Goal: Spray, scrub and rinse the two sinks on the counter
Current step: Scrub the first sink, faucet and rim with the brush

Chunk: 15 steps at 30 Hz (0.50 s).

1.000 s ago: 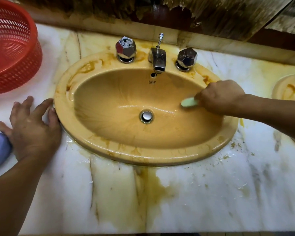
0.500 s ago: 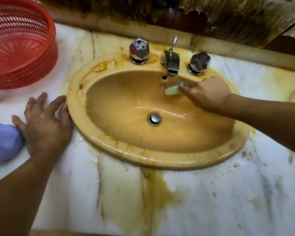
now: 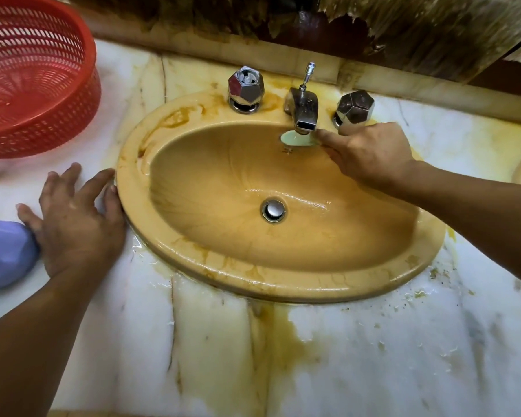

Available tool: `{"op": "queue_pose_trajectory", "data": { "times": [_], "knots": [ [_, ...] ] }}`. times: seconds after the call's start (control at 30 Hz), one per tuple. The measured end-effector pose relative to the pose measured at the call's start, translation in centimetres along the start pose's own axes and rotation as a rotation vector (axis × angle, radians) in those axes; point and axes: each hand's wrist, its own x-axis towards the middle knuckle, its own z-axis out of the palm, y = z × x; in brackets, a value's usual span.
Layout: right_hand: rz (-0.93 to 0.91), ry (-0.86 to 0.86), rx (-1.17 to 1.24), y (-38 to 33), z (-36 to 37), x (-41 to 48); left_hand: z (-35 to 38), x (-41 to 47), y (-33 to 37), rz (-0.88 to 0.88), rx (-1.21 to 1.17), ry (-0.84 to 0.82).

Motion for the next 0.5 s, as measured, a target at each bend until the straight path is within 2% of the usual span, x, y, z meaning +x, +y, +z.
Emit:
{"op": "queue_pose_trajectory", "data": {
  "times": [0.07, 0.1, 0.13, 0.23, 0.27, 0.3, 0.33, 0.37, 0.5],
  "knots": [
    [-0.111, -0.195, -0.06, -0.7, 0.2, -0.3, 0.1, 0.1, 0.0, 0.015, 0.009, 0.001],
    [-0.114, -0.241, -0.052, -1.0, 0.0, -0.8, 0.1, 0.1, 0.0, 0.021, 0.009, 0.006],
    [-0.112, -0.223, -0.026, -0.7, -0.3, -0.8, 0.1, 0.1, 0.0, 0.023, 0.006, 0.01],
    [0.027, 0.074, 0.053, 0.5, -0.8, -0.6, 0.2, 0.0, -0.1, 0.009, 0.006, 0.014],
    [0.005, 0.109, 0.019, 0.8, -0.8, -0.4, 0.2, -0.1, -0.1, 0.011, 0.011, 0.012],
    [-0.071, 0.031, -0.006, 0.7, -1.0, -0.4, 0.2, -0.1, -0.1, 0.018, 0.013, 0.01],
    [-0.128, -0.121, -0.038, 0.6, -1.0, -0.5, 0.2, -0.1, -0.1, 0.022, 0.01, 0.009],
    [-0.12, -0.257, -0.097, 0.5, -1.3, -0.8, 0.2, 0.0, -0.1, 0.021, 0.004, 0.009],
    [-0.023, -0.355, -0.1, 2.3, -2.9, -1.6, 0.1, 0.0, 0.0, 0.011, -0.007, 0.005]
  ]
}}
